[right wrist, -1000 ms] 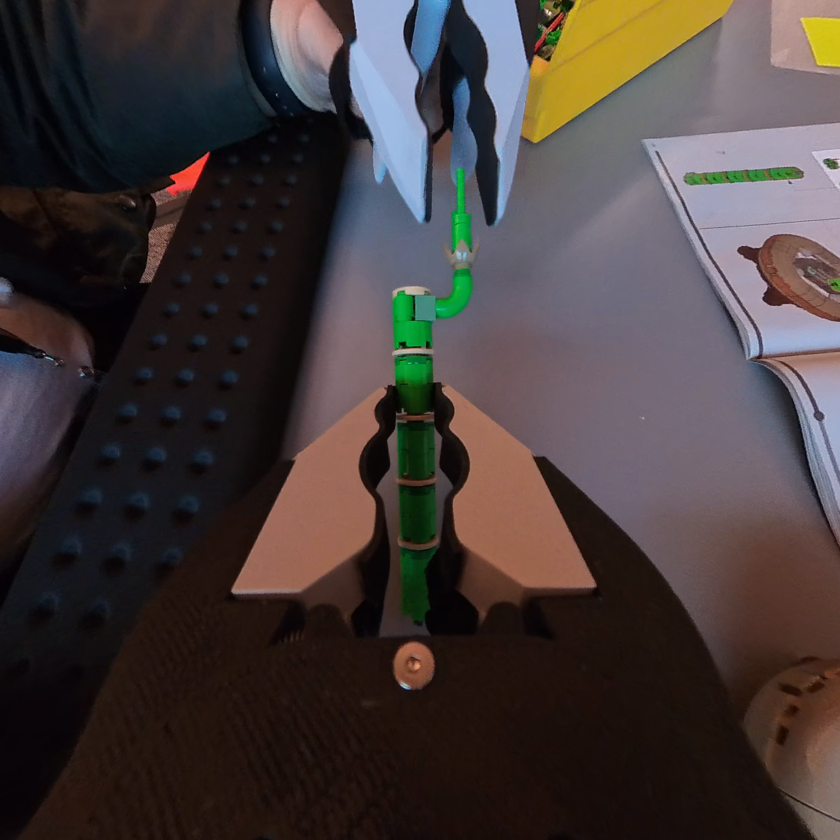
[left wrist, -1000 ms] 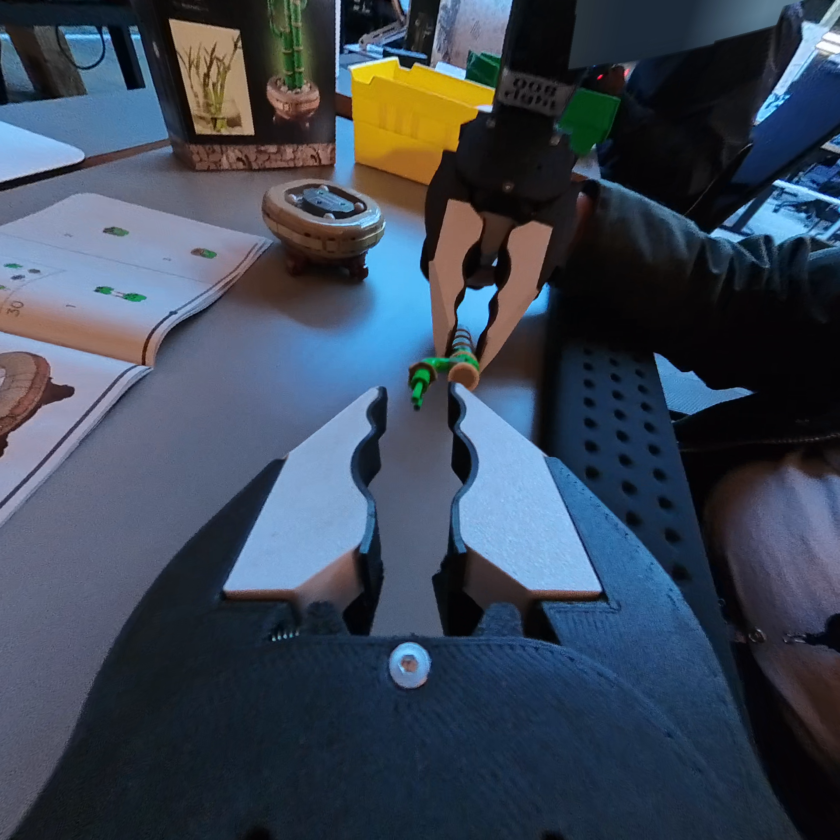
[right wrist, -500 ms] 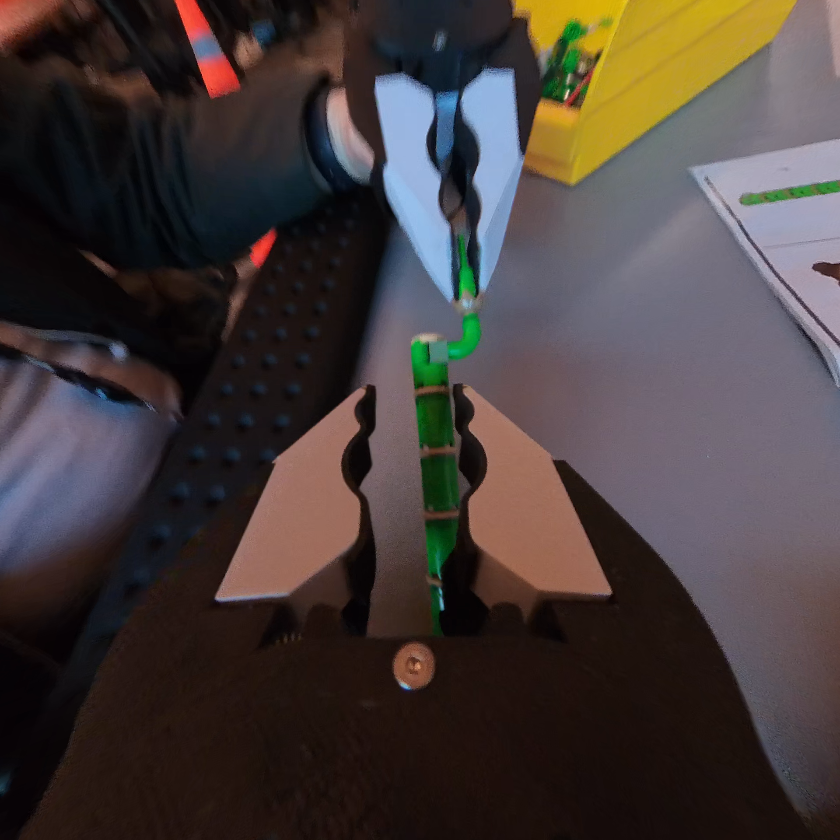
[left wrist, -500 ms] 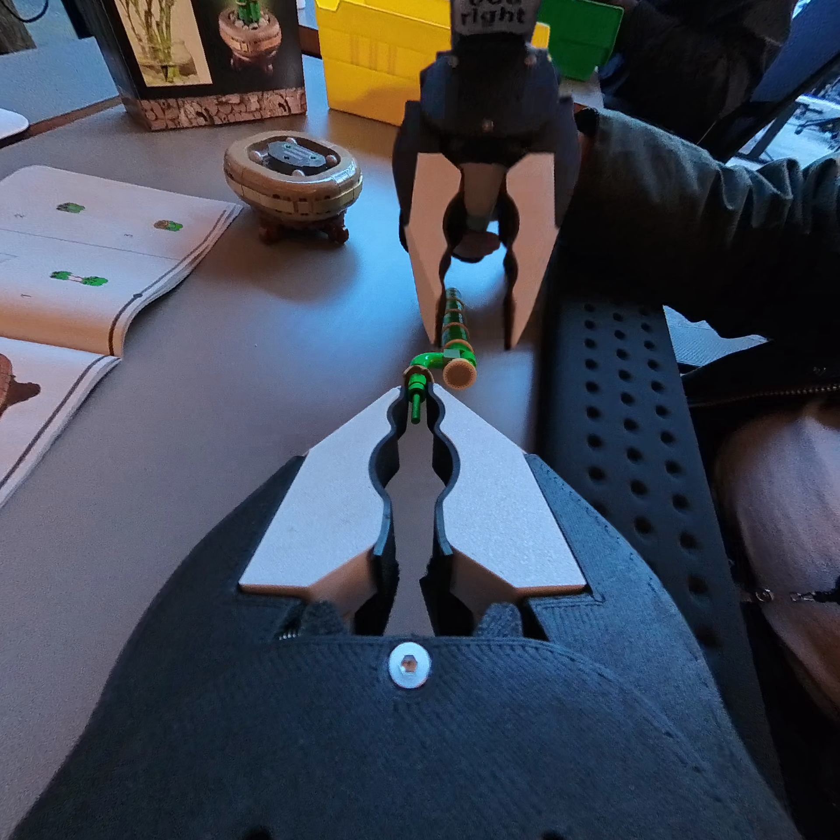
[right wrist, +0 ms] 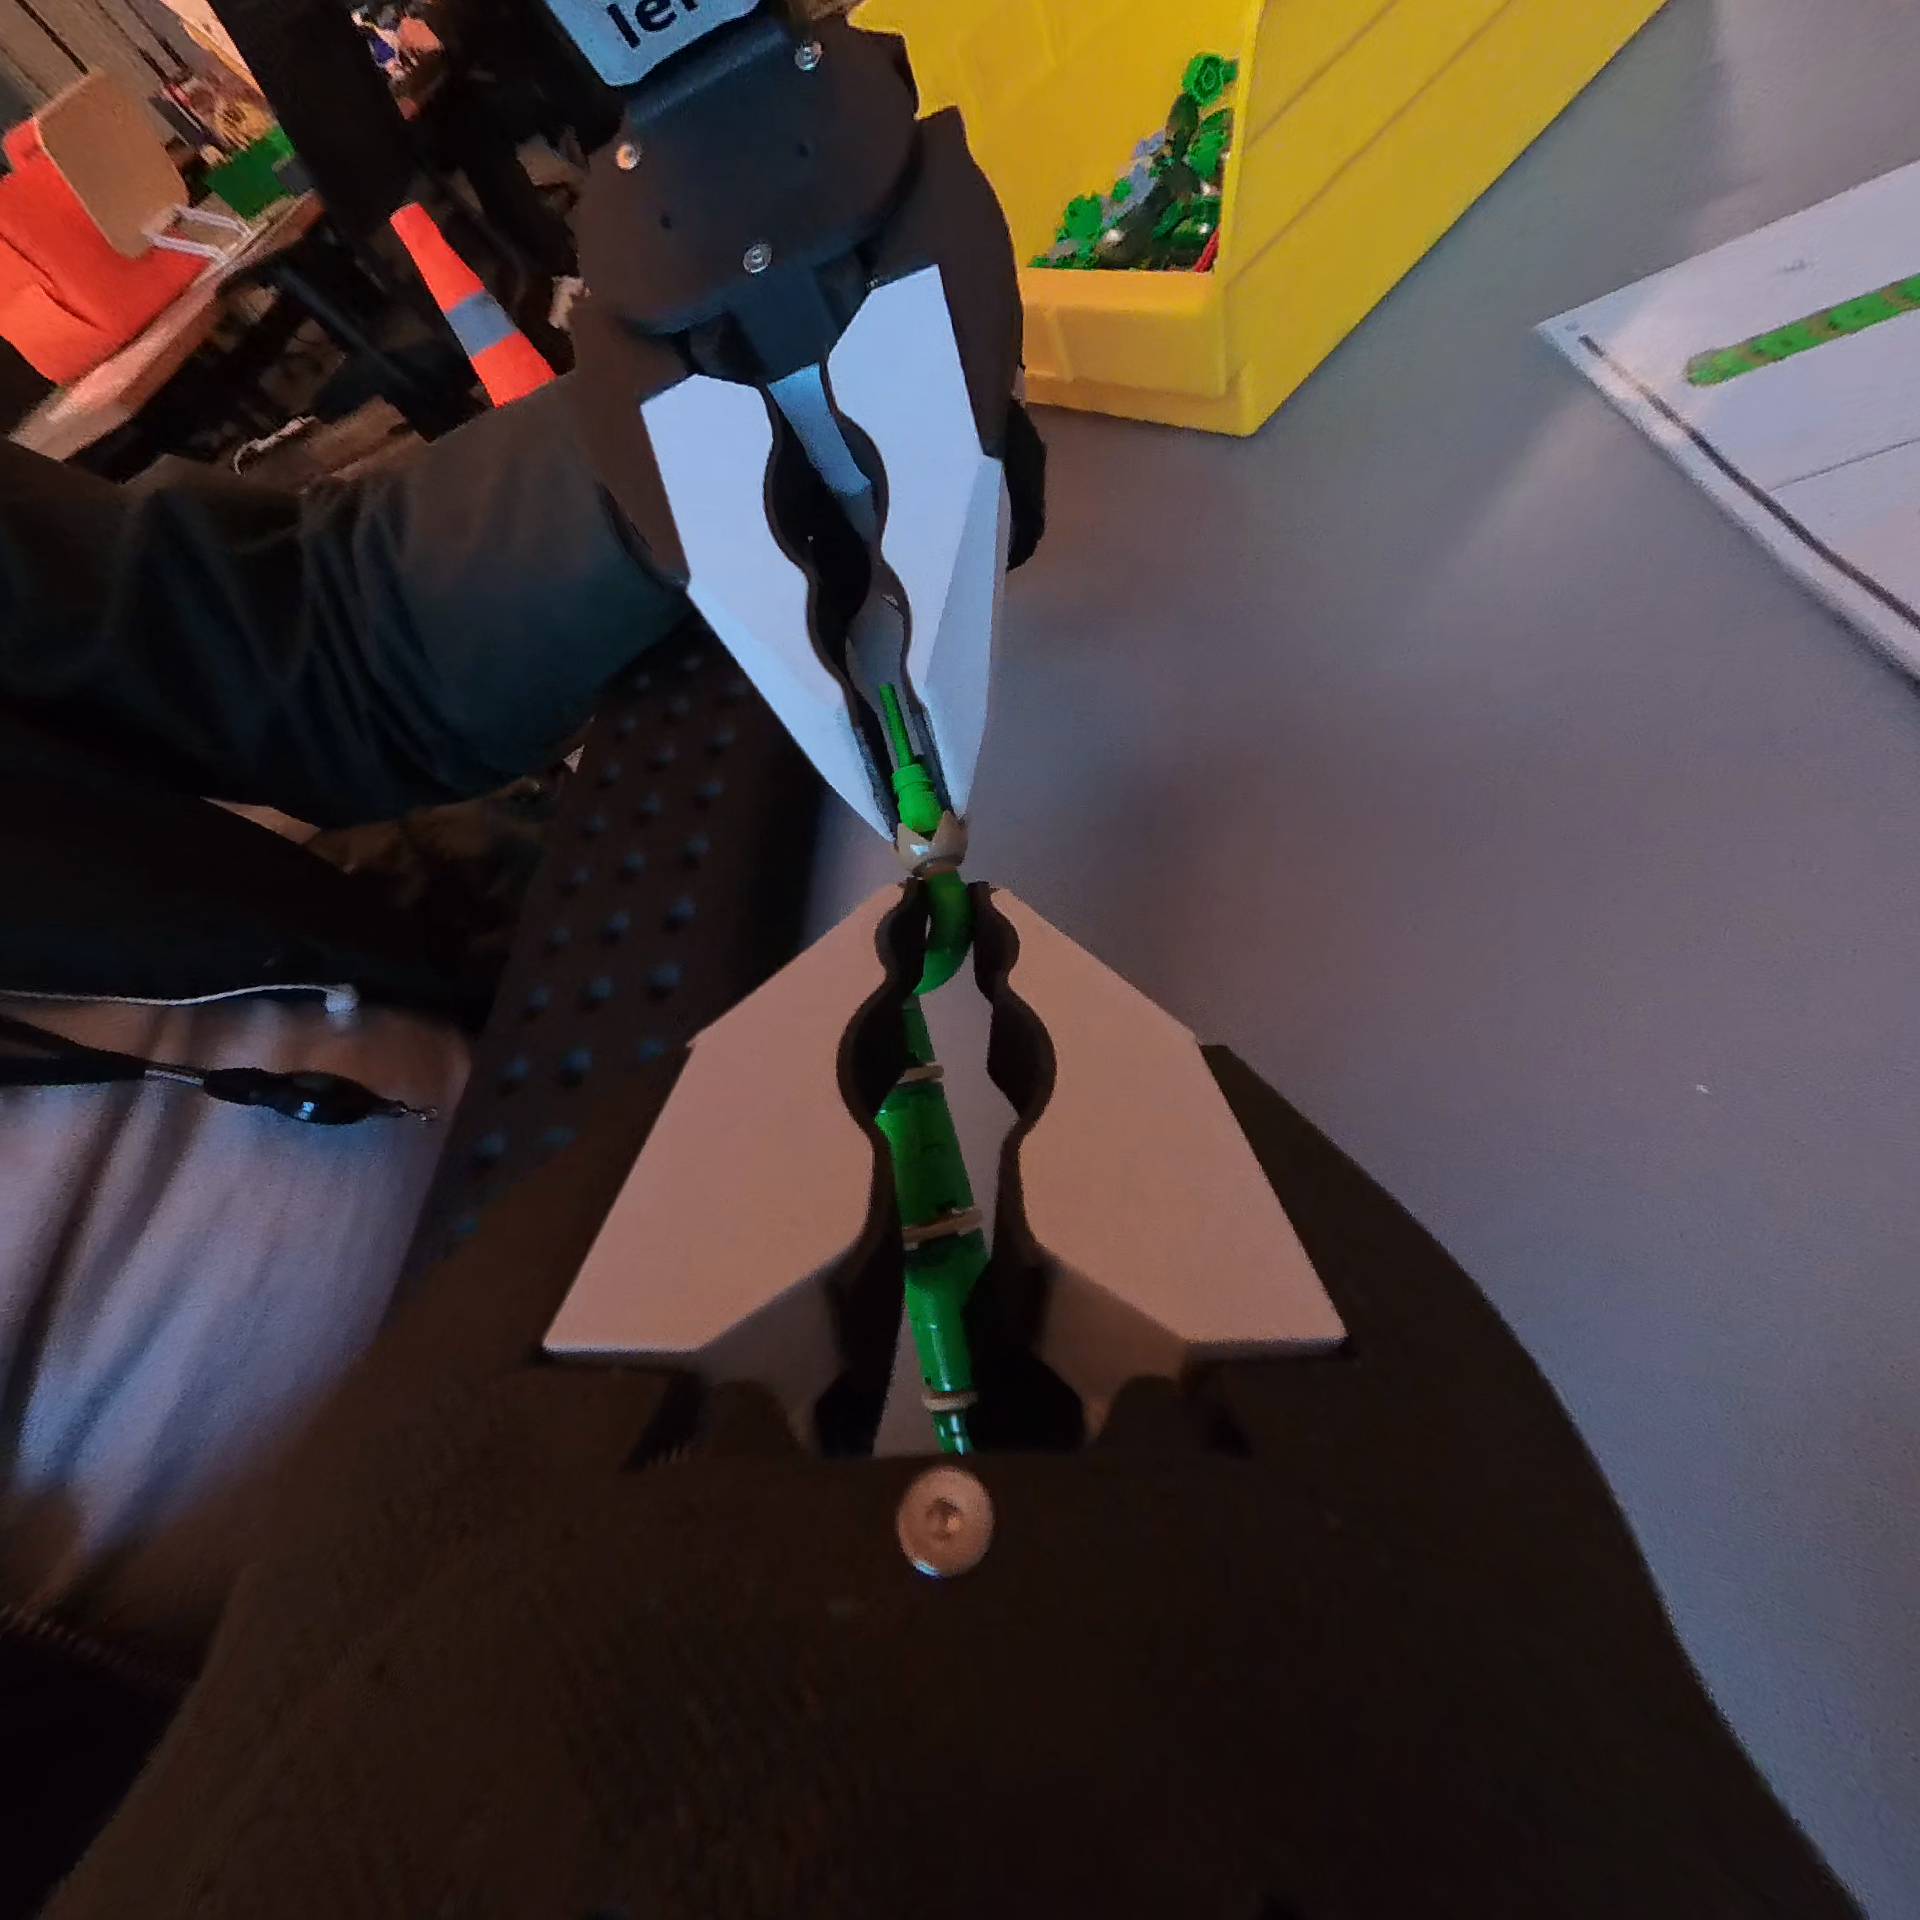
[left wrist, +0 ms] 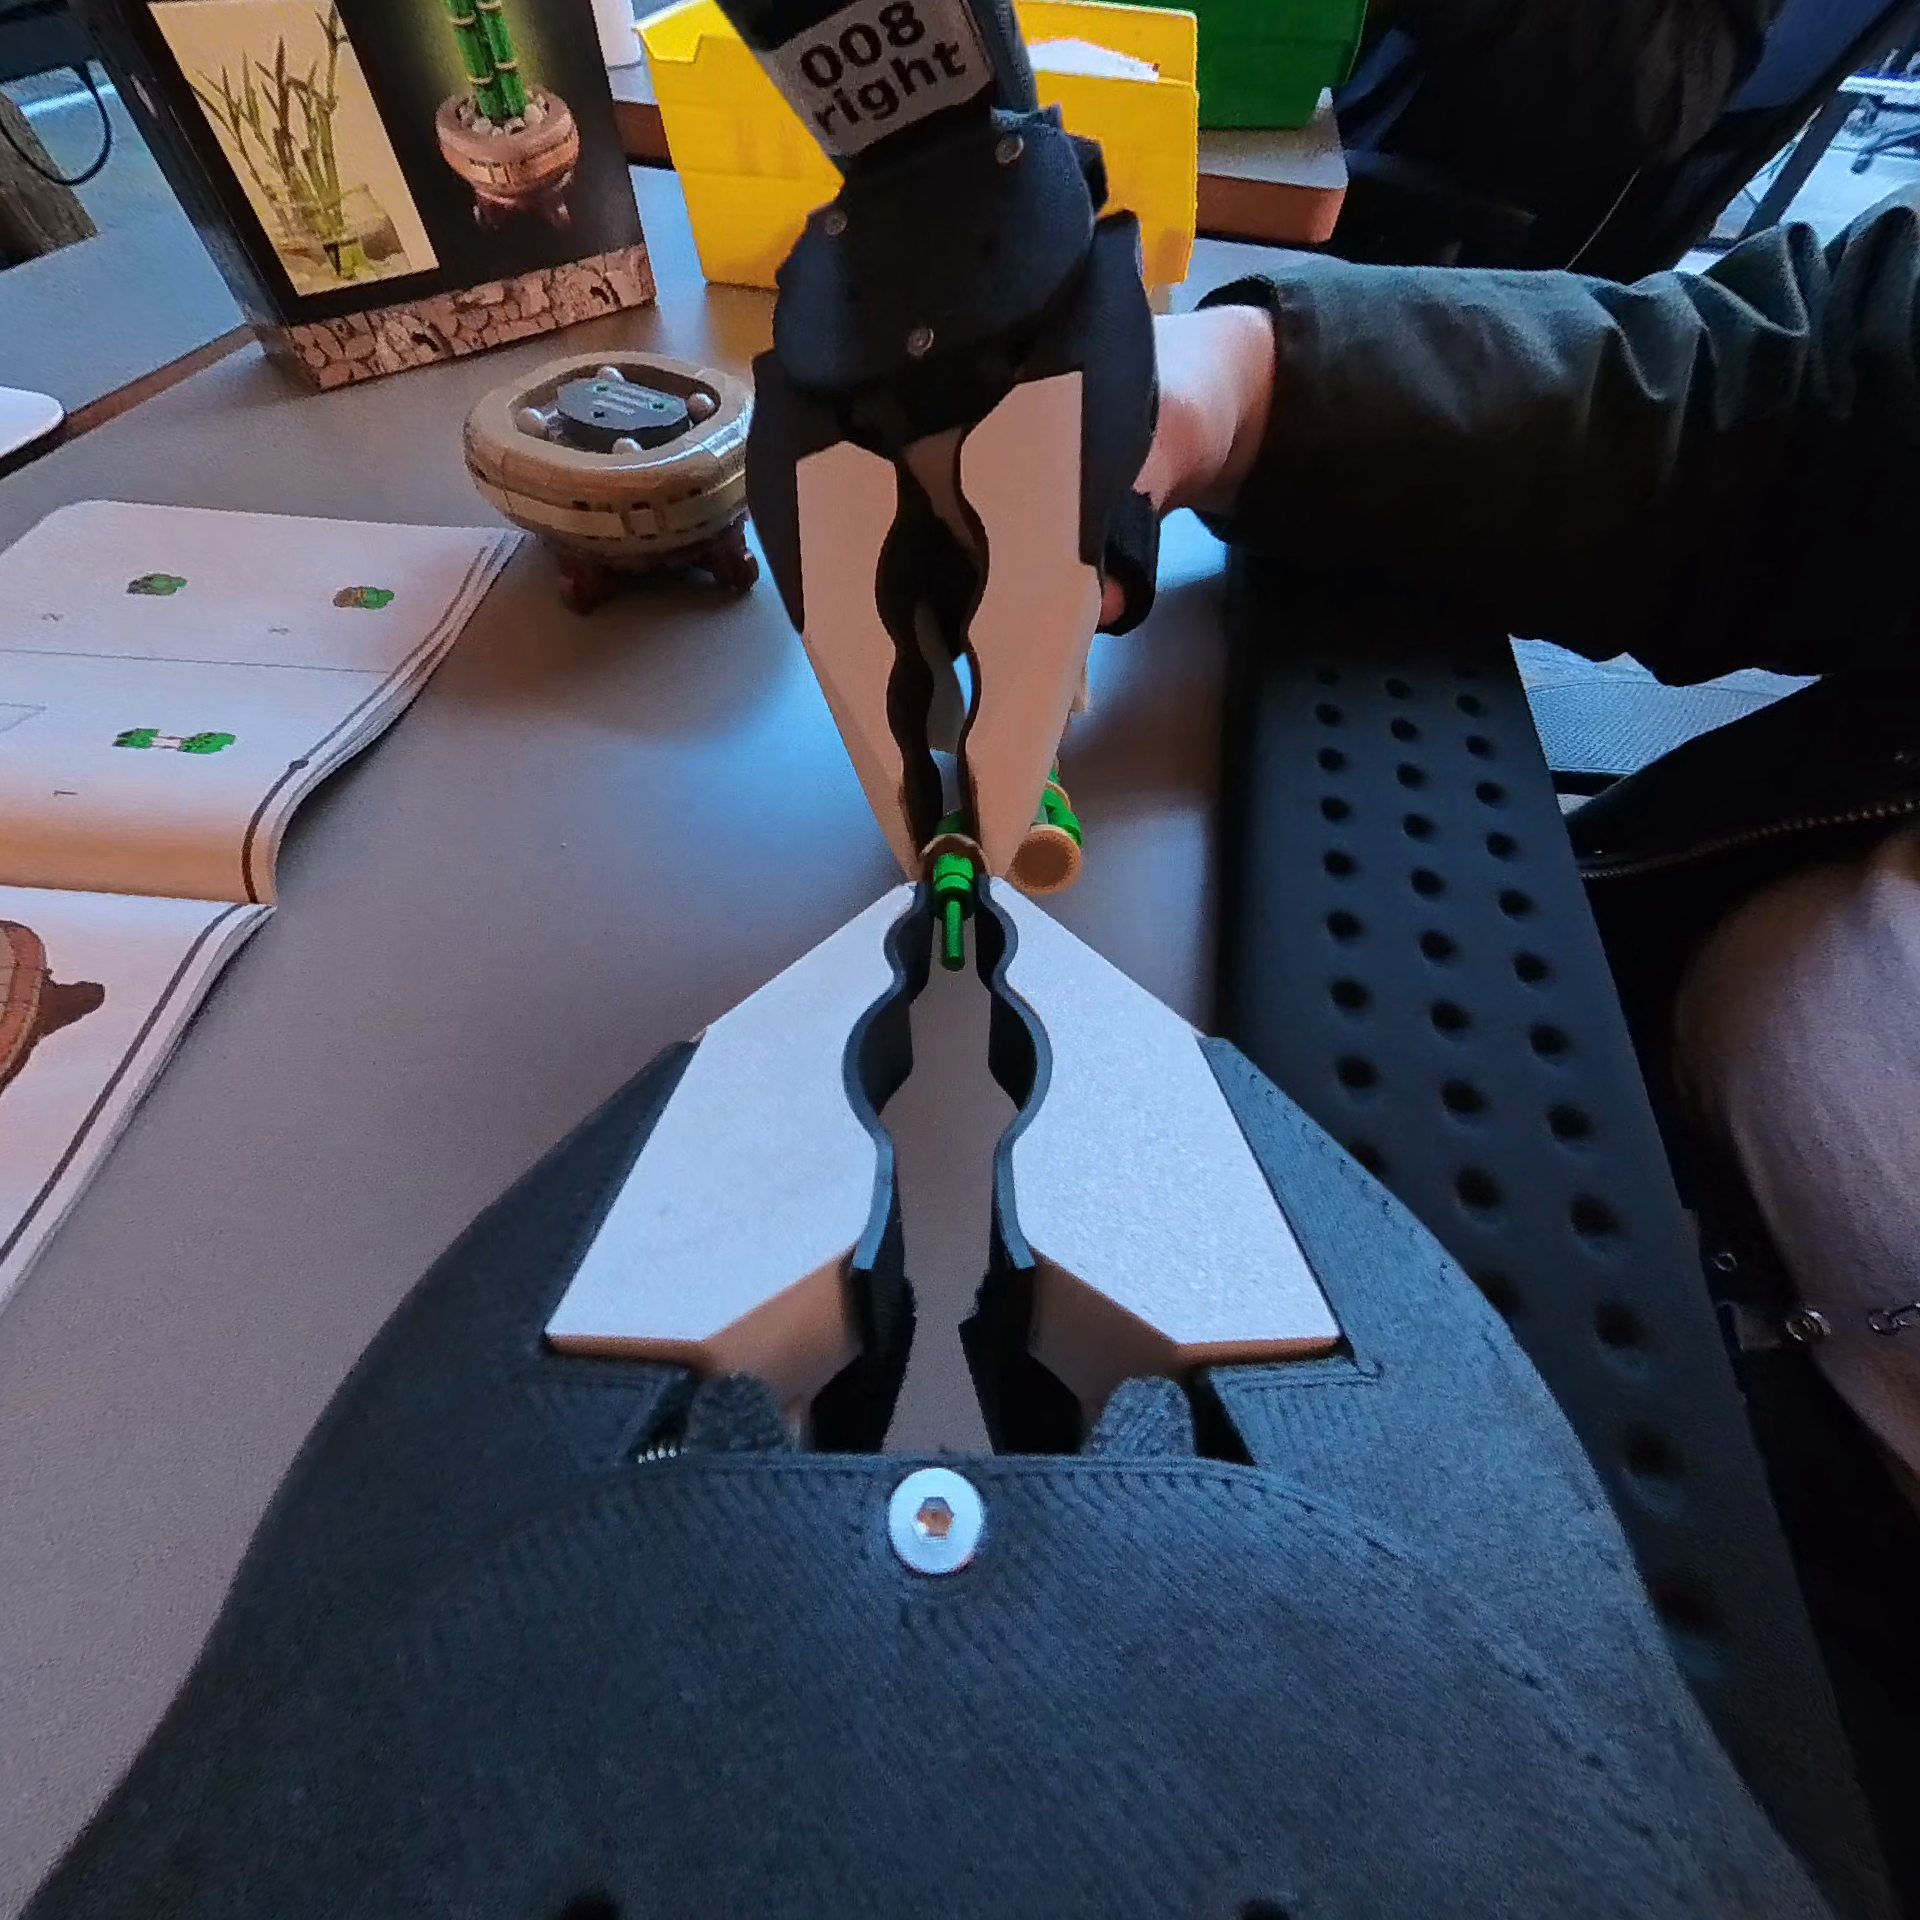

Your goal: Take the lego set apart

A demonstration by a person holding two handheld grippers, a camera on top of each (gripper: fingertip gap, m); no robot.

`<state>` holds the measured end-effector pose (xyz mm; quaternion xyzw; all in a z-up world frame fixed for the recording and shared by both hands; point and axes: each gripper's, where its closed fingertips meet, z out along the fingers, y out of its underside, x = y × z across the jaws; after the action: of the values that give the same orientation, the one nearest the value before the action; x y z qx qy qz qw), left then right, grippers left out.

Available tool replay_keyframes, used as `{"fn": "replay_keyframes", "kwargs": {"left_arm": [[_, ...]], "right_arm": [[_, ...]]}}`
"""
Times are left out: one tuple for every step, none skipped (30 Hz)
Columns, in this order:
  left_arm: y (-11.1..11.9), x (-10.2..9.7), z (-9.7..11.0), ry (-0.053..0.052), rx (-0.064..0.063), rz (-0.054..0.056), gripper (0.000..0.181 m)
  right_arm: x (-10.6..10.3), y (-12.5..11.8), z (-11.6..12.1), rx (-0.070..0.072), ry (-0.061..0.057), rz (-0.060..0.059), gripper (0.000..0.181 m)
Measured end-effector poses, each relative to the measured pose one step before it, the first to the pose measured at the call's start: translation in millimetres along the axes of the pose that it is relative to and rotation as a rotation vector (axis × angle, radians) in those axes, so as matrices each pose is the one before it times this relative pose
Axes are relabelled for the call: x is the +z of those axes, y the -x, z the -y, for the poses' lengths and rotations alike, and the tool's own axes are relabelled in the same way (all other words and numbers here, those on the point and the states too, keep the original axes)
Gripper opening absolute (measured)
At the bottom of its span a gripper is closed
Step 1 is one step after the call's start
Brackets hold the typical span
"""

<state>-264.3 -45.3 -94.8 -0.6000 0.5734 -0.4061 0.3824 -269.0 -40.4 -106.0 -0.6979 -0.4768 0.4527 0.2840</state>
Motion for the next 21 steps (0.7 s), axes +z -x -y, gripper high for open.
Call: {"fn": "replay_keyframes", "kwargs": {"left_arm": [[-0.73, -0.61, 1.77, -0.0086, 0.0026, -0.0034, 0.006], [-0.74, -0.63, 1.35, -0.0079, 0.0042, -0.0022, 0.006], [-0.64, -0.21, 0.62, -0.0029, 0.0053, 0.0007, 0.006], [-1.00, 0.25, 0.01, 0.0031, 0.0060, -0.0015, 0.006], [-1.65, 0.23, -0.47, 0.0065, 0.0078, -0.0057, 0.006], [-0.64, 0.06, -0.13, 0.0060, 0.0061, -0.0004, 0.006], [-0.37, -0.30, 0.71, 0.0011, 0.0051, 0.0013, 0.006], [-0.46, -0.60, 1.48, -0.0059, 0.0038, -0.0007, 0.006], [-0.19, -0.74, 1.51, -0.0075, -0.0002, -0.0004, 0.006], [-0.06, -0.50, 0.92, -0.0032, -0.0015, -0.0010, 0.006], [-0.15, -0.31, 0.17, -0.0006, -0.0003, -0.0008, 0.006], [0.06, -0.11, -0.54, 0.0034, 0.0002, 0.0003, 0.006], [0.49, -0.15, -1.37, 0.0089, 0.0014, 0.0027, 0.006], [1.63, -1.34, -1.14, 0.0065, 0.0029, 0.0103, 0.003], [2.23, -3.11, 1.42, -0.0142, 0.0037, 0.0128, 0.001], [0.81, -4.07, 4.04, -0.0276, -0.0071, 0.0011, 0.000], [4.36, -6.19, 4.03, -0.0272, -0.0114, 0.0205, 0.000], [5.43, -7.66, 5.76, -0.0452, -0.0076, 0.0243, 0.000], [2.38, -6.75, 6.94, -0.0513, -0.0121, 0.0052, 0.000], [-0.63, -4.54, 6.94, -0.0485, -0.0186, -0.0124, 0.000], [-2.02, -1.65, 5.23, -0.0407, -0.0205, -0.0197, 0.000]], "right_arm": [[-0.56, 1.01, 1.05, -0.0015, -0.0076, 0.0031, 0.007], [-0.49, 1.31, 0.60, 0.0119, -0.0066, 0.0095, 0.007], [-0.45, 0.96, 0.06, 0.0124, -0.0016, 0.0080, 0.007], [-0.31, 0.96, -0.63, 0.0023, 0.0037, 0.0061, 0.007], [-0.18, 1.47, -1.17, -0.0078, 0.0075, 0.0064, 0.007], [-0.14, 0.54, -0.51, -0.0082, 0.0040, -0.0015, 0.007], [-0.51, 0.51, 0.59, -0.0086, -0.0028, -0.0024, 0.007], [-0.90, 1.00, 1.27, -0.0054, -0.0070, 0.0006, 0.007], [-0.89, 0.77, 1.36, -0.0015, -0.0061, -0.0005, 0.007], [-0.50, 0.59, 0.86, -0.0008, -0.0029, -0.0001, 0.007], [-0.52, 0.24, 0.35, -0.0009, -0.0017, -0.0007, 0.007], [-0.42, -0.29, -0.29, 0.0001, 0.0016, -0.0028, 0.007], [-0.61, -1.07, -1.55, -0.0002, 0.0076, -0.0053, 0.007], [-1.70, -2.25, -2.03, 0.0004, 0.0078, -0.0109, 0.007], [-3.23, -0.84, -0.64, 0.0041, -0.0048, 0.0000, 0.007], [-3.93, 0.75, 2.35, 0.0126, -0.0226, 0.0107, 0.007], [-5.09, -4.64, -4.54, 0.0044, 0.0212, -0.0209, 0.007], [-5.24, -6.87, -6.32, -0.0015, 0.0207, -0.0333, 0.007], [-3.82, -4.08, -2.77, 0.0112, -0.0050, -0.0119, 0.007], [-1.90, -0.76, -0.13, 0.0177, -0.0112, 0.0093, 0.007], [0.14, 0.44, 0.77, 0.0046, -0.0068, 0.0102, 0.007]]}}
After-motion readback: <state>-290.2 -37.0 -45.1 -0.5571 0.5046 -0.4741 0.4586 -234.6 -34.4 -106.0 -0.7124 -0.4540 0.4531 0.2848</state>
